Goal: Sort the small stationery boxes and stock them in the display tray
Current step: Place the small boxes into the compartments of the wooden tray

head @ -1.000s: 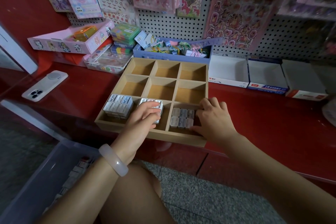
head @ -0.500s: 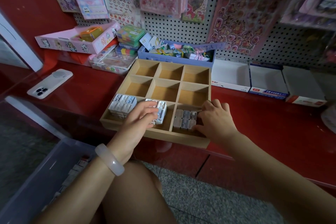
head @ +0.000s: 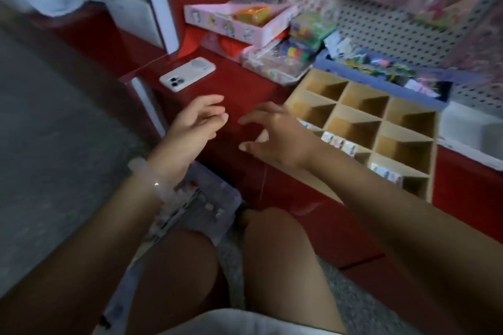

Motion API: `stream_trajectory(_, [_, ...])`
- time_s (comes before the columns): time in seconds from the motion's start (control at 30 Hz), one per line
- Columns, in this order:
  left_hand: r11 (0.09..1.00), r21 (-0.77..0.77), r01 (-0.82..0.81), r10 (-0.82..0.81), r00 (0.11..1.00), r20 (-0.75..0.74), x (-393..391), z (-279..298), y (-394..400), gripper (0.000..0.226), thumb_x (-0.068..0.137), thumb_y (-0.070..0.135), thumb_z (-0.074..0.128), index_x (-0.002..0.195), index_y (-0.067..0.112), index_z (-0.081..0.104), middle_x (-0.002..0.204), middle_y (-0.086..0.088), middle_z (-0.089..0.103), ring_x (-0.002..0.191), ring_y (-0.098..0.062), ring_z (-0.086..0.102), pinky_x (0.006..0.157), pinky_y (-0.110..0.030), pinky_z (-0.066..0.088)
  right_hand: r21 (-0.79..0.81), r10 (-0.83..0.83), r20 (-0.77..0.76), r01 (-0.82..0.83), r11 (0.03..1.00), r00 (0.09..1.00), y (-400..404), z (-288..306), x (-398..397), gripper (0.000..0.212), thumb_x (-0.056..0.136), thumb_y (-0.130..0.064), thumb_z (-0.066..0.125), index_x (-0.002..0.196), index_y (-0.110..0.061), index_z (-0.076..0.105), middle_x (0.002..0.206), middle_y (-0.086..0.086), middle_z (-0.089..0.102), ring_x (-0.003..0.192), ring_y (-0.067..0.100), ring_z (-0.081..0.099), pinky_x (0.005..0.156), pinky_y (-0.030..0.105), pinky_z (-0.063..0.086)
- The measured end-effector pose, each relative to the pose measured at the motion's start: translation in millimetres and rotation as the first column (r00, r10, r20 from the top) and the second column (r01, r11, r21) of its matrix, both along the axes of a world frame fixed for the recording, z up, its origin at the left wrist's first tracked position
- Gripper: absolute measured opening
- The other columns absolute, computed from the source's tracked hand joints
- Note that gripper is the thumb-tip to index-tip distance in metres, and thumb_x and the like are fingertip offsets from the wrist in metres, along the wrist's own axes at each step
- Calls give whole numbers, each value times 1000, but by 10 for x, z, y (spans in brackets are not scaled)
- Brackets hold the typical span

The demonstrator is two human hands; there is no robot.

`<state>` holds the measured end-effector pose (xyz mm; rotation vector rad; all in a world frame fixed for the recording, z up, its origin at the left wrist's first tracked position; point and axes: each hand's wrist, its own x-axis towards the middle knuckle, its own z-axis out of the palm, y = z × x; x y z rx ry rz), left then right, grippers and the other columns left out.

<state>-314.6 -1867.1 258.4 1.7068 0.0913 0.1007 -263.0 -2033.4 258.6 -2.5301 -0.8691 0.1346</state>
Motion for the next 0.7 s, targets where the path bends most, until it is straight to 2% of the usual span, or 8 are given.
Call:
stream_trajectory(0.1, [991,4,-131,131,990,-55,-49,-297,596,25,93,17,57,107,37,59,111,9,61,103,-4,58,88,-22,47,1,119,-102,-120,993,988,597,-257,98,52,79,-29,73,127,-14,56,127,12,52,124,23,43,106,31,28])
stream_trajectory(0.23, [975,53,-216,221,965,-142,-170,-933,1206,26,94,2,50,118,13,51,97,4,55,84,-1,52,73,-9,44,-125,228,-277,-271,954,933,1195,-861,241,43,83,-23,69,123,-17,56,121,10,55,117,27,45,93,25,31])
stream_trajectory(0.3, [965,52,-256,261,939,-223,-246,-1332,1414,26,95,1,48,119,9,51,100,2,55,85,-1,51,72,-8,44,-177,258,-387,-346,921,885,1408,-1133,306,29,87,-19,65,115,-24,57,113,5,56,109,28,47,84,24,31])
stream_trajectory(0.33, [961,54,-271,275,923,-270,-288,-1552,1503,24,95,2,48,117,9,54,100,1,55,86,-4,51,74,-13,44,-185,264,-441,-375,908,858,1493,-1257,347,33,88,-18,63,120,-21,56,119,6,55,112,28,48,83,23,31])
stream_trajectory(0.43, [955,16,-297,270,842,-468,-378,-2197,1662,15,96,6,49,106,16,54,97,-3,54,90,-14,48,76,-24,41,-200,223,-571,-398,895,790,1649,-1635,507,52,89,-25,62,137,-18,43,140,4,42,125,21,45,81,14,30])
stream_trajectory(0.57, [942,-20,-334,232,695,-681,-478,-2987,1676,15,97,6,48,104,18,54,94,1,55,77,-5,50,61,-15,42,-191,187,-651,-397,898,735,1773,-2213,671,55,88,-29,64,138,-21,43,144,-3,41,128,14,42,83,10,30])
stream_trajectory(0.63, [947,2,-322,209,610,-764,-522,-3333,1639,21,96,2,47,112,13,54,96,-2,55,72,-3,47,54,-10,40,-173,171,-676,-379,909,717,1788,-2494,702,53,87,-26,65,135,-21,46,141,-3,44,121,9,45,82,10,33])
stream_trajectory(0.7, [969,6,-246,146,558,-817,-600,-3706,1564,34,95,-3,47,128,2,48,110,-10,52,72,-2,51,54,-11,40,-190,111,-718,-348,918,687,1773,-2713,711,52,87,-24,65,135,-23,46,139,-3,45,114,8,49,81,14,39])
